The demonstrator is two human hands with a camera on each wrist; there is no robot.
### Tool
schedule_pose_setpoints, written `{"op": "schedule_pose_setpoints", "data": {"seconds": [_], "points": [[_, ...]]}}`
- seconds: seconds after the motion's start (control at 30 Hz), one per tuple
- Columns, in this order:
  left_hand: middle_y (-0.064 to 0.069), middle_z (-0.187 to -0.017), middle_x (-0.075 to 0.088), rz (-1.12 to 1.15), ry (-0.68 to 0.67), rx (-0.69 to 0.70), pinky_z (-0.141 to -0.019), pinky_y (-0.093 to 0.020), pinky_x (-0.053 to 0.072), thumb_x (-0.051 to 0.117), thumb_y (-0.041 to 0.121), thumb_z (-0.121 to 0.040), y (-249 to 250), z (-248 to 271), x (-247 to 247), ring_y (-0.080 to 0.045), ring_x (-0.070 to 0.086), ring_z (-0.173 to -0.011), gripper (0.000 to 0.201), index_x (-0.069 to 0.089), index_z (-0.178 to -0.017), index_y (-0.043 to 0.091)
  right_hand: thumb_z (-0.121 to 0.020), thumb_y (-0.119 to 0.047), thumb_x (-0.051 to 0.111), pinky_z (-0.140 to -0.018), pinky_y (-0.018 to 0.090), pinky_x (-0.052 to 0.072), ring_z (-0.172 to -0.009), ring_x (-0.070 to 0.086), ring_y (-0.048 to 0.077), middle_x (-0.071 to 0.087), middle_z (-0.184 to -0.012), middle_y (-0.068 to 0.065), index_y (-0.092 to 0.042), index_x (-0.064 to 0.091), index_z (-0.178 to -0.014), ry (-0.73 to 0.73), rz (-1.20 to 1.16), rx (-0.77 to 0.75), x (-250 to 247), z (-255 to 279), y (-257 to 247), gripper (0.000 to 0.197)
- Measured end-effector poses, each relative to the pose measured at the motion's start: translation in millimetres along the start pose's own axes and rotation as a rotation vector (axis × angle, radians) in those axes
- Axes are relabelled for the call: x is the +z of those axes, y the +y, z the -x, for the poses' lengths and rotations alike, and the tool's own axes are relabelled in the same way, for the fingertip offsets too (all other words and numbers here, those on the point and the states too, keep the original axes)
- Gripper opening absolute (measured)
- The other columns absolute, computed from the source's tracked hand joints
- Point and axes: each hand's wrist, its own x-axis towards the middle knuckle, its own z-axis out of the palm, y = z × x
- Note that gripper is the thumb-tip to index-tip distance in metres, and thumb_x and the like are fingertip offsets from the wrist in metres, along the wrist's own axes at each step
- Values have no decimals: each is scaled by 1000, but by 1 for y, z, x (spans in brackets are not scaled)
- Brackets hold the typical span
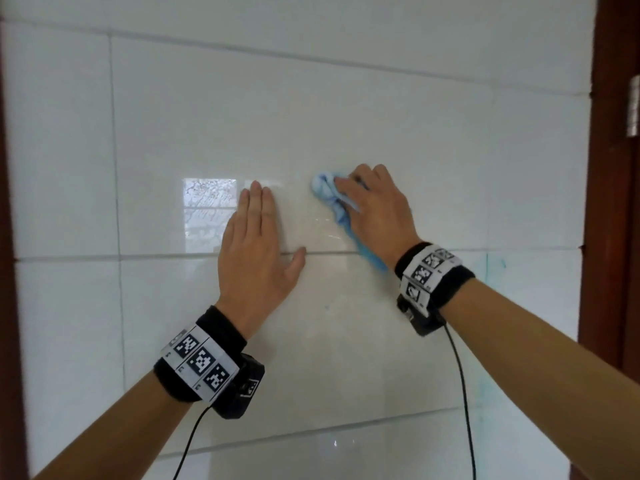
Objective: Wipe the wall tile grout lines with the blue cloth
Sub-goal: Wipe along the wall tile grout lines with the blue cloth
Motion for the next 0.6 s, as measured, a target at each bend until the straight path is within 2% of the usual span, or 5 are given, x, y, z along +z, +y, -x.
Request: {"op": "schedule_pose_setpoints", "data": {"seconds": [0.17,0.27,0.37,0.53,0.6], "points": [[-23,-172,10,-109,-70,-57,-129,-48,20,56,79,-84,1,-1,-1,-35,6,-161,123,12,-163,-5,-75,-9,63,-69,48,46,-93,51,31,58,-103,16,-9,66,-96,77,-62,307,-13,-91,33,21],[-22,-172,10,-141,-78,-54,-130,-47,18,58,84,-78,3,-2,-2,-34,6,-161,132,12,-163,-5,-71,-3,63,-71,47,46,-89,46,27,57,-102,14,-8,63,-91,73,-95,321,-10,-105,35,20],[-21,-173,9,-153,-84,-64,-132,-42,13,57,88,-77,2,-1,-3,-32,5,-162,134,11,-163,-4,-76,-1,69,-73,43,46,-92,57,37,61,-101,16,-8,71,-102,119,-146,192,6,-64,7,27],[-18,-173,9,-117,-79,-60,-131,-34,4,58,87,-78,4,2,-5,-29,5,-162,131,13,-164,-2,-57,-5,85,-60,33,36,-83,56,25,61,-93,3,-17,71,-91,-108,-1,-230,19,-5,-33,39],[-17,-174,8,-128,-82,-64,-130,-33,3,54,88,-78,4,2,-5,-29,4,-162,131,11,-164,-1,-59,-9,87,-54,29,30,-83,59,27,62,-93,3,-19,72,-92,-151,45,-204,11,-26,-20,38]]}}
